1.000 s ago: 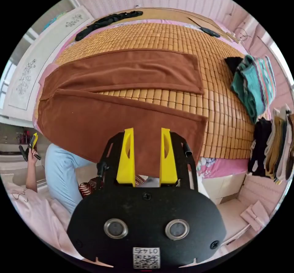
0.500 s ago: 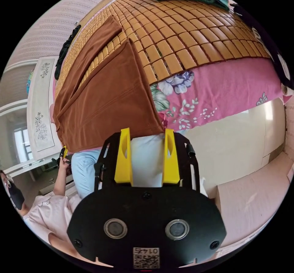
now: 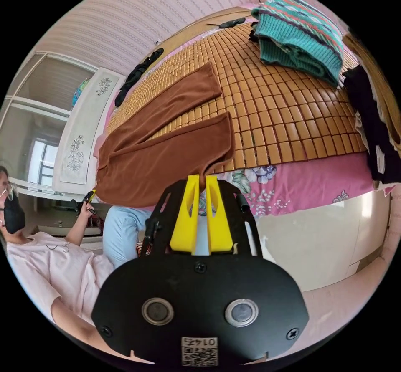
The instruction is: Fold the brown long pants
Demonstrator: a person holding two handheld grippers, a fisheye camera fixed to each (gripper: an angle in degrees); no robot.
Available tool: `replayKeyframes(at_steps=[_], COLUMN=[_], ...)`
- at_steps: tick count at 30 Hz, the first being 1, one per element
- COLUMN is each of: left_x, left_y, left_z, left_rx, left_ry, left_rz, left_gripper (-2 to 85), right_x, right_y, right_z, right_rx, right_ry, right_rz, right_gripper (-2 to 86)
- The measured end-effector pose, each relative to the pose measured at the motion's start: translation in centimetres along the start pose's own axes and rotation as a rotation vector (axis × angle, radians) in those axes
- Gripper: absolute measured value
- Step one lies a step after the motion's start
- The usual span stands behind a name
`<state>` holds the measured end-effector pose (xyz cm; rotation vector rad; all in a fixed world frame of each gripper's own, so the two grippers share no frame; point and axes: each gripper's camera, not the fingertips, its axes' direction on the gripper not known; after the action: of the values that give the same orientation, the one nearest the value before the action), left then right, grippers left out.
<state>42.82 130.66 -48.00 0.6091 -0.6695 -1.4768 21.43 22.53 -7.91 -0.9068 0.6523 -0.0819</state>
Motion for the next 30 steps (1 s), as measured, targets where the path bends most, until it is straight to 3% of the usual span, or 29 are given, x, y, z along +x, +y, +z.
replayKeyframes(at_steps=[6, 10, 13, 16, 22, 28, 30], left_x=[5.0, 11.2, 12.8, 11.4, 4.3, 2.2, 3.0], left_y=[-6.6, -15.8, -20.0, -19.6, -15.0, -13.5, -13.8], left_z=[-3.1, -0.7, 2.0, 3.5, 8.7, 13.5, 15.3], left_rx=[0.148, 0.229, 0.277, 0.354, 0.146, 0.017, -0.017], left_ry=[0.154, 0.187, 0.147, 0.103, -0.017, 0.014, 0.062], left_rz=[0.165, 0.227, 0.103, 0.016, -0.132, -0.205, -0.18], left_gripper=[-0.8, 0.9, 4.6, 6.2, 13.0, 15.8, 13.6], right_x=[-1.9, -2.3, -0.9, 1.4, 7.4, 7.3, 6.7], right_y=[-5.7, -15.5, -20.6, -21.4, -16.3, -15.3, -15.8], right_z=[-3.4, -4.2, -2.8, 0.6, 8.9, 10.6, 10.9], right_rx=[0.112, 0.199, 0.263, 0.21, 0.025, 0.119, 0.131], right_ry=[0.032, 0.027, 0.056, 0.107, 0.165, 0.029, 0.086], right_rz=[-0.12, -0.105, 0.019, 0.125, 0.225, 0.15, 0.147], right_gripper=[2.2, 3.2, 5.6, 13.0, 16.5, 15.6, 14.3])
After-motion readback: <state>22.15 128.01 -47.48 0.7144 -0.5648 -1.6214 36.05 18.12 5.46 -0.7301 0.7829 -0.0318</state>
